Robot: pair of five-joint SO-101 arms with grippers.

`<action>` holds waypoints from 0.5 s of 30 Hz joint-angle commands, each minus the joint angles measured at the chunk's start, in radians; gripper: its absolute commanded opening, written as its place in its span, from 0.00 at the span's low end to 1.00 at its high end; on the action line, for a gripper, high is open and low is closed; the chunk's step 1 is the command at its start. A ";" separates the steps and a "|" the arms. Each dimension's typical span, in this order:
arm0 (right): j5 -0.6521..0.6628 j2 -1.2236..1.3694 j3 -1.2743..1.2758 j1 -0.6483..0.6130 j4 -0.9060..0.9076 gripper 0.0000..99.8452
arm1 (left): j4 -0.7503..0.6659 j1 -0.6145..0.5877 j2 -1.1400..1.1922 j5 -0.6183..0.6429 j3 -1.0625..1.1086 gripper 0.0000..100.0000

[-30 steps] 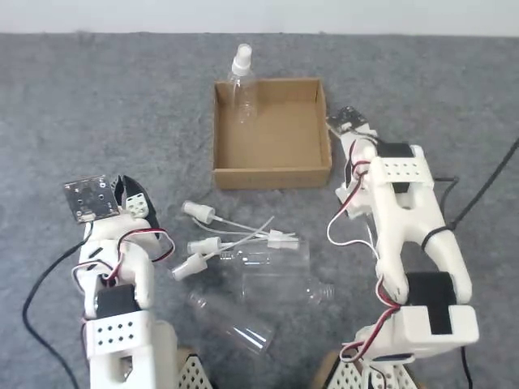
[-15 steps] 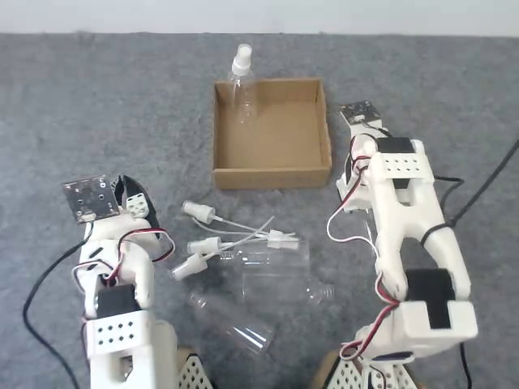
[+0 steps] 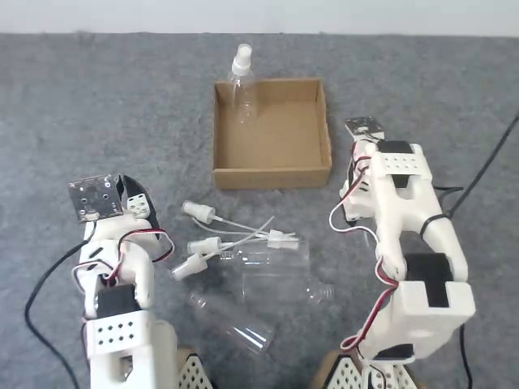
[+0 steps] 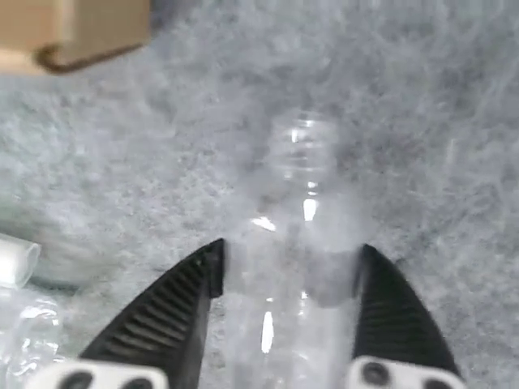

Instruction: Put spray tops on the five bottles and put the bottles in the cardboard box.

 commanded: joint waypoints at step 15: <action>-0.012 -0.243 -0.028 0.025 0.128 0.02 | -0.037 -0.002 -0.021 -0.008 -0.004 0.02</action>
